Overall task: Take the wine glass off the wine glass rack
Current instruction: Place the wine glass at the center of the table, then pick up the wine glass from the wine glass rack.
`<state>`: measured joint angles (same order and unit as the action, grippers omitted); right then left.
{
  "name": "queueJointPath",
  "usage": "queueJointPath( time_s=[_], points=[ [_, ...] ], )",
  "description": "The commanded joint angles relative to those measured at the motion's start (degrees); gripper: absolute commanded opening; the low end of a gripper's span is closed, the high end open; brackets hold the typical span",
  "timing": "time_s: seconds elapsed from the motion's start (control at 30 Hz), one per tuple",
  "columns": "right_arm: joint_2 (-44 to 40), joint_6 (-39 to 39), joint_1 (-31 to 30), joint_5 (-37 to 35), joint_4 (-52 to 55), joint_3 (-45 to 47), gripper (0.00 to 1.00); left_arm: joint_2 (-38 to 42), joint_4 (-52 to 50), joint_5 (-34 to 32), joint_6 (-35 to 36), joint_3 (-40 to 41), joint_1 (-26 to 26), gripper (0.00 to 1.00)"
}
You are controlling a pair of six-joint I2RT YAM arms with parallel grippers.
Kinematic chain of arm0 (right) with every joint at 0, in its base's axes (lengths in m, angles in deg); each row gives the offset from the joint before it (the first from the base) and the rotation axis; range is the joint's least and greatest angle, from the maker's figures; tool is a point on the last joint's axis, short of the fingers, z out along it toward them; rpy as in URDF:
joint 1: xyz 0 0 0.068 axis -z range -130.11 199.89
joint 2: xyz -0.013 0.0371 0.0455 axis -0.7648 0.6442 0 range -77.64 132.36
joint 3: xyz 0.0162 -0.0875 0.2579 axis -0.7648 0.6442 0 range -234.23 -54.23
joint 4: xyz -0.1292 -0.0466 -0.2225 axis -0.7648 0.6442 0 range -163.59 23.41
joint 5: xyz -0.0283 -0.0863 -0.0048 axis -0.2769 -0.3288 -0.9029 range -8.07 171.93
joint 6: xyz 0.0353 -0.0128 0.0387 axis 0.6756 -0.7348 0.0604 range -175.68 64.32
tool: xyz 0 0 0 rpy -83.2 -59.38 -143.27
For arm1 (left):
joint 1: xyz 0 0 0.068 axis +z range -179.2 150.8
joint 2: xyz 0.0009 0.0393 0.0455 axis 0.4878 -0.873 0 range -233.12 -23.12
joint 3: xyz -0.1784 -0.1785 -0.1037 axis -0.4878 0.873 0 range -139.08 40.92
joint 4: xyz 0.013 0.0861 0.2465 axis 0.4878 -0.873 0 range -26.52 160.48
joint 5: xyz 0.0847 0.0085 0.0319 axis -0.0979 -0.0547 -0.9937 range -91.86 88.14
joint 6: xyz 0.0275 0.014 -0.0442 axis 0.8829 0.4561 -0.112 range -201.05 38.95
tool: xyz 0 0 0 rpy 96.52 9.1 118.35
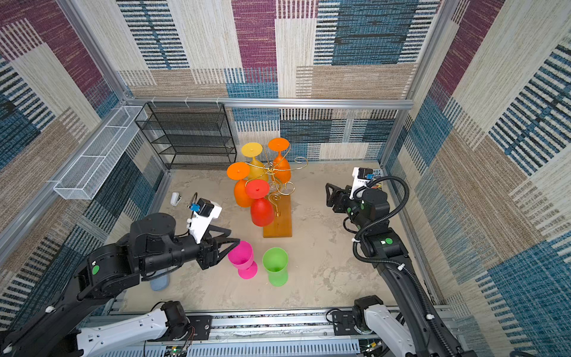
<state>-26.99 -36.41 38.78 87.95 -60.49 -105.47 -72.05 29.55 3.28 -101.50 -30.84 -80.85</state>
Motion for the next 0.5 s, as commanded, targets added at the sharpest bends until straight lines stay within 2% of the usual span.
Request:
queueJointPath(
  time_s=[0.0,0.1,0.2,0.3,0.47],
  points=[
    [-0.3,0.8,0.0,1.0,-1.9,0.1,0.79,0.5,17.9,10.8,-12.4,2.7,6.5,0.53],
    [-0.8,1.0,0.0,1.0,-1.8,0.3,0.79,-0.7,31.2,20.9,-26.1,8.3,15.4,0.56],
    [-1.6,1.0,0.0,0.7,-1.6,0.5,0.79,-4.2,43.4,27.0,-38.3,13.5,21.0,0.56],
    [-1.9,0.9,0.0,0.7,-1.5,0.7,0.79,-7.5,51.8,29.7,-46.5,17.2,22.9,0.56],
    [-1.9,0.6,0.0,0.4,-1.7,1.2,0.79,-10.7,57.0,29.9,-51.6,19.4,23.6,0.56]
  ],
)
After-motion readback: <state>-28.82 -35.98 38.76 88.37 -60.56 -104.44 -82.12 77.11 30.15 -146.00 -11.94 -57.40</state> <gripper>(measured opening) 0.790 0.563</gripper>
